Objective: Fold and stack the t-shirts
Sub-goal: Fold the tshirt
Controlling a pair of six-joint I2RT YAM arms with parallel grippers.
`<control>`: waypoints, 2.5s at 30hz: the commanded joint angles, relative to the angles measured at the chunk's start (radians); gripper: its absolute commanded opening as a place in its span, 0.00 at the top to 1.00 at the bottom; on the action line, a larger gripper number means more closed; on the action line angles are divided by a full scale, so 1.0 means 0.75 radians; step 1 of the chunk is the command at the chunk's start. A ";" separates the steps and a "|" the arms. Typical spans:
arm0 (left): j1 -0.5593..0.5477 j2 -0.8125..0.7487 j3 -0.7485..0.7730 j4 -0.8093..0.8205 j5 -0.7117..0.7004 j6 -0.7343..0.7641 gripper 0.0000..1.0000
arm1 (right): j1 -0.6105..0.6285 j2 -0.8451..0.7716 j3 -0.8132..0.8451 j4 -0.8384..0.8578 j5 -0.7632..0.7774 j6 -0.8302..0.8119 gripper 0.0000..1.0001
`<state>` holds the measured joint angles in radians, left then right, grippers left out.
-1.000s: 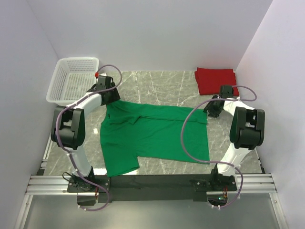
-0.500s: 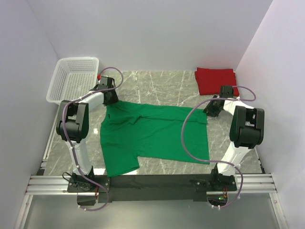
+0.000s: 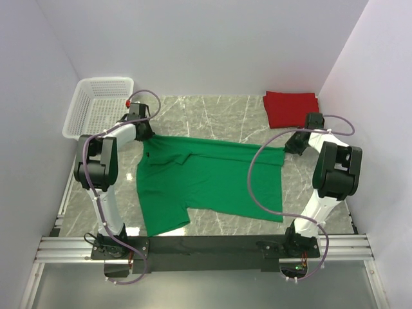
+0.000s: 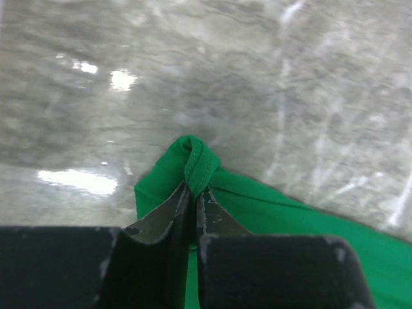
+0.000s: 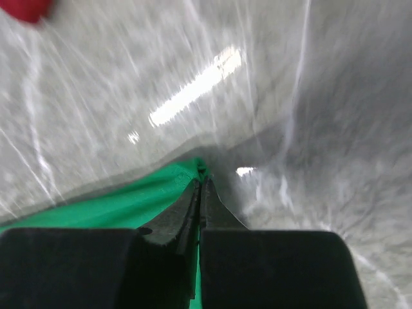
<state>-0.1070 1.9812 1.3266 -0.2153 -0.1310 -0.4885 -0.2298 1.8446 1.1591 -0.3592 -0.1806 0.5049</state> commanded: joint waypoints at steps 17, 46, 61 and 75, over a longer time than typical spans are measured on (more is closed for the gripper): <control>-0.049 -0.240 -0.034 0.046 0.036 -0.067 0.31 | 0.034 -0.066 0.213 -0.106 0.218 -0.082 0.53; -0.344 -1.102 -0.803 0.001 -0.048 -0.044 0.34 | 0.135 -0.177 -0.112 -0.012 0.288 0.108 0.62; -0.344 -1.083 -0.789 0.031 -0.087 -0.026 0.33 | 0.126 -0.103 -0.110 -0.055 0.357 0.151 0.62; -0.344 -1.085 -0.793 0.027 -0.081 -0.028 0.32 | 0.124 -0.132 -0.112 -0.075 0.382 0.135 1.00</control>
<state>-0.3637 1.1751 0.7174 -0.2291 -0.1818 -0.5312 -0.1291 1.7660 1.0740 -0.4065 0.0738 0.6075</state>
